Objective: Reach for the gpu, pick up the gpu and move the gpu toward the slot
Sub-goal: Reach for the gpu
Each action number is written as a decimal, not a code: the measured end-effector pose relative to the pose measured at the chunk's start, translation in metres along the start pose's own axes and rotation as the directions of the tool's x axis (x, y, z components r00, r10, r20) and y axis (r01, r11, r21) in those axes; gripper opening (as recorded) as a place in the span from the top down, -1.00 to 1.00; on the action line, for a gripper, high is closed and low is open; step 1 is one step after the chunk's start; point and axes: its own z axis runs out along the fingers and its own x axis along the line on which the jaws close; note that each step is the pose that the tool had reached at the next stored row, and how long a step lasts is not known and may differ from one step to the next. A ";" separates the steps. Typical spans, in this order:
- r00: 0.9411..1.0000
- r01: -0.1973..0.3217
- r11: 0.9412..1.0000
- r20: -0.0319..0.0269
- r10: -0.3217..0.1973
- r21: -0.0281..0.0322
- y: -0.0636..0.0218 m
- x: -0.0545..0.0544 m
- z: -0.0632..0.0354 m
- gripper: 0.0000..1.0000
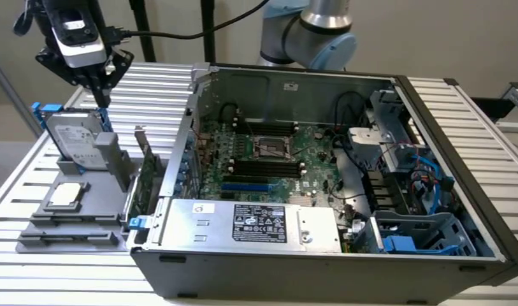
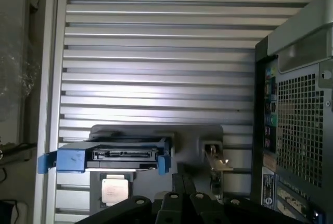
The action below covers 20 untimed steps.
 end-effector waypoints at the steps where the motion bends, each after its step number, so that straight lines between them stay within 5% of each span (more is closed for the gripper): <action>1: 1.000 0.000 1.000 -0.002 0.000 0.000 -0.0034 -0.002 -0.0002 0.79; 13: 1.000 -0.001 1.000 -0.018 0.001 0.004 -0.0418 -0.027 -0.0024 0.79; 20: 1.000 -0.001 1.000 -0.020 0.001 0.009 -0.0652 -0.036 -0.0031 0.79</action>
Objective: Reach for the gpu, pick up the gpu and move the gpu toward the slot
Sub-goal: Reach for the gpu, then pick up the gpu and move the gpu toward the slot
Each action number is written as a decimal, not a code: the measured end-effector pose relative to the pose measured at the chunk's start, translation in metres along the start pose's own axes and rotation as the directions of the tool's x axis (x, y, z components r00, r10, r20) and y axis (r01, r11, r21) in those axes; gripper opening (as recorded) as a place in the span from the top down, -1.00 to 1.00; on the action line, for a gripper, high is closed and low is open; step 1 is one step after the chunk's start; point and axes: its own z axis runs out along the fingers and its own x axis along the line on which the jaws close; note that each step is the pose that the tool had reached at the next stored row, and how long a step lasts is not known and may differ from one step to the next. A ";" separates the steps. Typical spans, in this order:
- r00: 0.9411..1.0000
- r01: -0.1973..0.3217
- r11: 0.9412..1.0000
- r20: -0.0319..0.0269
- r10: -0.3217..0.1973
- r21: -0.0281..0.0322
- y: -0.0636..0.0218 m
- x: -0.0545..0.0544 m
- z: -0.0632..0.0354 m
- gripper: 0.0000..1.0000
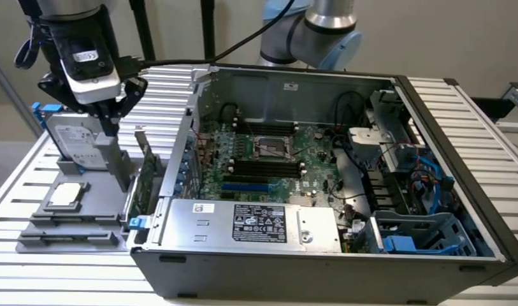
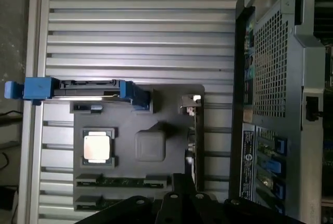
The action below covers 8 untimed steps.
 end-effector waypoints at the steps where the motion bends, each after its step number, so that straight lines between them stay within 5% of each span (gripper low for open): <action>1: 1.000 0.000 1.000 0.000 0.000 0.002 -0.0028 -0.001 0.0002 0.79; 8: 1.000 0.000 1.000 0.000 0.000 0.012 -0.0140 -0.008 0.0050 0.79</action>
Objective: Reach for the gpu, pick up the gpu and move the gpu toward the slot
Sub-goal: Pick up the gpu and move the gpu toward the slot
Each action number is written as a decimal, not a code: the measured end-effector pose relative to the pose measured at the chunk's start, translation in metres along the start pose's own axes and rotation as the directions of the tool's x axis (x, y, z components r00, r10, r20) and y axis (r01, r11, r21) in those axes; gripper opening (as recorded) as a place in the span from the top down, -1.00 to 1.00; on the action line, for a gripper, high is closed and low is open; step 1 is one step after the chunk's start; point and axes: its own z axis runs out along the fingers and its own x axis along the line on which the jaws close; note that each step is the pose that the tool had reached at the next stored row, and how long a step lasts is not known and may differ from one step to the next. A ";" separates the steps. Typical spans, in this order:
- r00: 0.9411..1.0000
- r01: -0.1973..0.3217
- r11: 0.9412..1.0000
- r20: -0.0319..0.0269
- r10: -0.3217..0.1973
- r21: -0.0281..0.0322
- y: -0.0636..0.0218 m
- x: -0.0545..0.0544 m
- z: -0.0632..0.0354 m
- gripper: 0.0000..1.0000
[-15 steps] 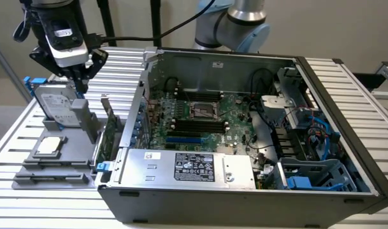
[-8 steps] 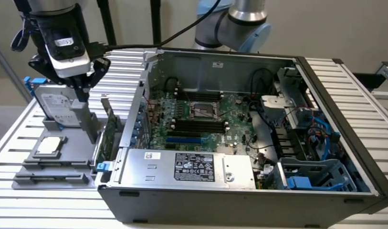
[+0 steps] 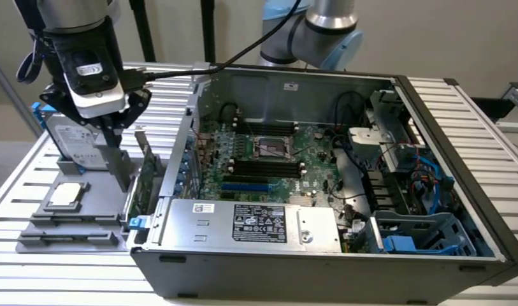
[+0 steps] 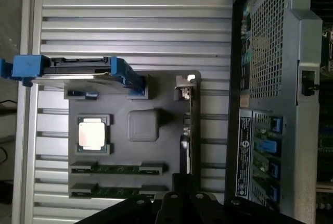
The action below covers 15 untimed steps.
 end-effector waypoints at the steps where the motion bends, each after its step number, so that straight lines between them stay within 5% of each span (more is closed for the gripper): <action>1: 1.000 0.000 1.000 0.000 0.000 0.001 -0.0003 -0.002 0.0010 0.79; 12: 1.000 0.000 1.000 0.000 0.000 0.001 -0.0010 -0.006 0.0035 0.79; 15: 1.000 0.000 1.000 0.000 0.000 0.001 -0.0010 -0.006 0.0035 0.65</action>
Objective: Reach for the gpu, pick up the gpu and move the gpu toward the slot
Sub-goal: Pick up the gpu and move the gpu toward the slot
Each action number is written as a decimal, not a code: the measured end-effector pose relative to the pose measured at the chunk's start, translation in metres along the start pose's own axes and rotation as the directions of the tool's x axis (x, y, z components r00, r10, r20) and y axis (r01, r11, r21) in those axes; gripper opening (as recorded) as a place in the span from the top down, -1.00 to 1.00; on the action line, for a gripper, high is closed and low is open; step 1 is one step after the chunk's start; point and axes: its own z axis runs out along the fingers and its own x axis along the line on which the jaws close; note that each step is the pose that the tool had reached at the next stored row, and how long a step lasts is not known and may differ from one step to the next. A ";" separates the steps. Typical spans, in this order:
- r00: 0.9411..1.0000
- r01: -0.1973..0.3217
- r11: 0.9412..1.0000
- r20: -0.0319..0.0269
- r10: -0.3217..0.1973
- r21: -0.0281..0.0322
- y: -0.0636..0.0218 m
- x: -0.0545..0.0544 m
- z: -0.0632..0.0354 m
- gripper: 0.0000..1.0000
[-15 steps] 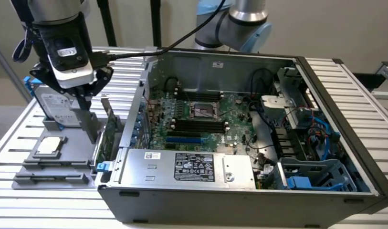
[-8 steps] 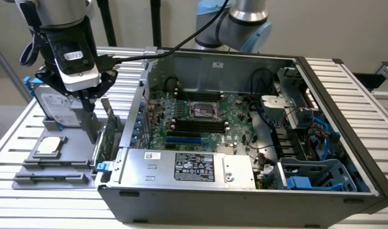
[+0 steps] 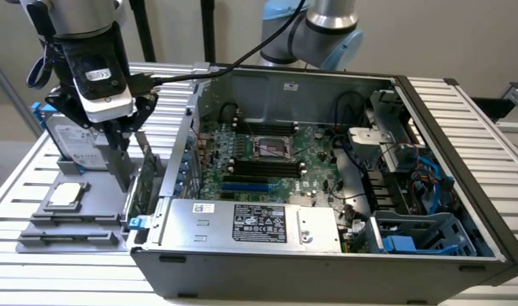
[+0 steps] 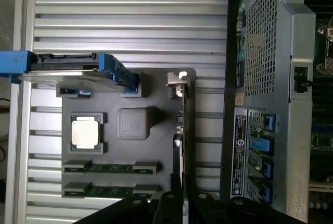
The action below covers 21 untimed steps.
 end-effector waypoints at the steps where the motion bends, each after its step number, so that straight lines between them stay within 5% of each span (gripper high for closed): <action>1: 1.000 0.000 1.000 0.000 0.000 0.000 0.0000 0.000 0.0000 0.52; 9: 1.000 0.000 1.000 0.002 0.000 0.000 0.0000 0.000 0.0019 -0.07; 16: 1.000 0.000 1.000 0.027 0.000 0.001 -0.0003 0.003 0.0125 -0.07; 21: 0.999 0.001 1.000 0.034 -0.001 0.001 -0.0012 0.006 0.0217 -0.07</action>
